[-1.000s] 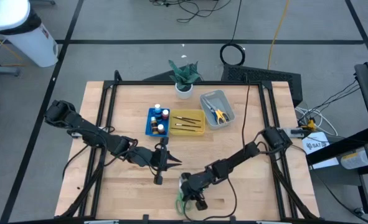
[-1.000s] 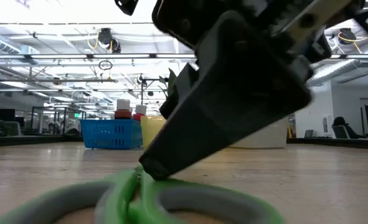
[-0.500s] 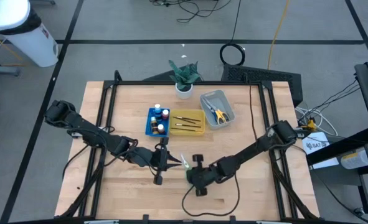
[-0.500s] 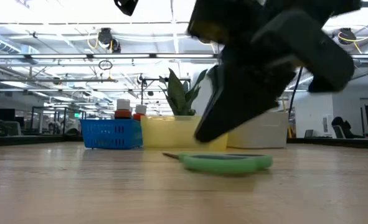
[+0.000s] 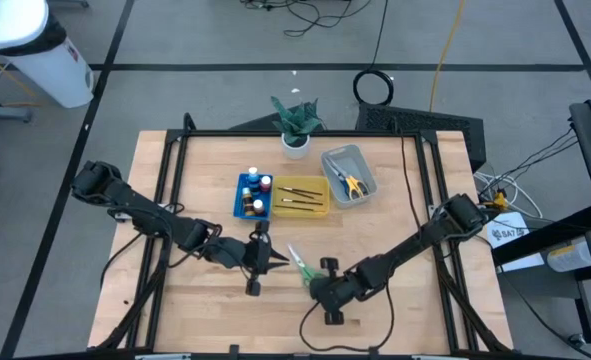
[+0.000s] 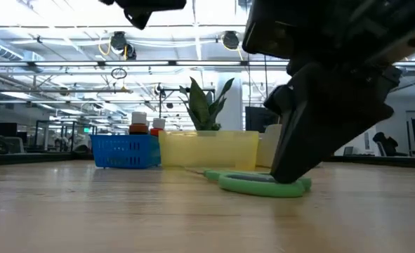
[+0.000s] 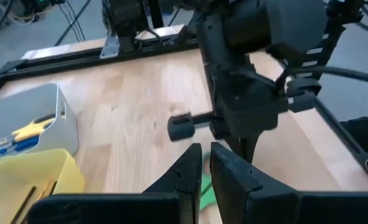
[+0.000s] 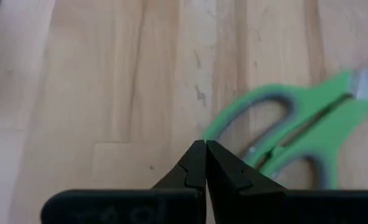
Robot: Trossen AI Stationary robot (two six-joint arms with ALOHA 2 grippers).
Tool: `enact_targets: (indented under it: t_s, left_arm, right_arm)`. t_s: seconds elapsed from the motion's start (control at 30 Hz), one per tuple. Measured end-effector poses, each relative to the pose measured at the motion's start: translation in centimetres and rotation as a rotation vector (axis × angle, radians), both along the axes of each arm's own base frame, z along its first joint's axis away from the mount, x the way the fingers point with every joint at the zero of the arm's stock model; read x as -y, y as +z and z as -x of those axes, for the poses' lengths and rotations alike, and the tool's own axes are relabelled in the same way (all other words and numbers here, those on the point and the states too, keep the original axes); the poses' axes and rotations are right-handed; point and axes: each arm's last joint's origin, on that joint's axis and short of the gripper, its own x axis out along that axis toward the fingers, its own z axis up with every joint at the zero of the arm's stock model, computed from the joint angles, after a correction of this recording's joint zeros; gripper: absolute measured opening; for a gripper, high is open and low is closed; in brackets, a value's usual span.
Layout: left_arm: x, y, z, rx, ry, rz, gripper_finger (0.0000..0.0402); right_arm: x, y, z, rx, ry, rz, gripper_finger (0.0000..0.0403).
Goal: Pick & Place Paint Supplies
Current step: Put the grey scissor into the gray bin
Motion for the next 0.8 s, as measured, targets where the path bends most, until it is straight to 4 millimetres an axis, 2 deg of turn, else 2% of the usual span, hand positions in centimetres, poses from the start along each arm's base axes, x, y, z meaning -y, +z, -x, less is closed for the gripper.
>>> enact_targets:
  t_s: [0.13,0.33,0.5,0.63,0.8]
  left_arm:
    - [-0.2,-0.9,0.3,-0.027,0.002,-0.009,0.0047]
    - [-0.4,-2.4,0.9,-0.069,-0.011,-0.036,0.0047]
    - [-0.4,-4.8,0.9,-0.134,-0.096,-0.070,0.0047]
    - [-0.1,-7.2,-0.7,-0.128,-0.147,-0.108,0.0047]
    - [-0.4,-9.4,-2.9,-0.041,-0.158,-0.169,0.0047]
  right_arm:
    - [0.6,-0.4,0.4,-0.059,-0.052,0.003,0.0000]
    - [0.5,0.4,1.3,-0.102,-0.056,0.000,0.0000]
    - [-0.1,0.9,2.0,-0.092,-0.043,0.014,0.0000]
    - [-0.1,0.9,2.1,-0.100,-0.039,0.024,0.0000]
    - [0.1,0.4,2.5,-0.113,-0.040,0.035,0.0000]
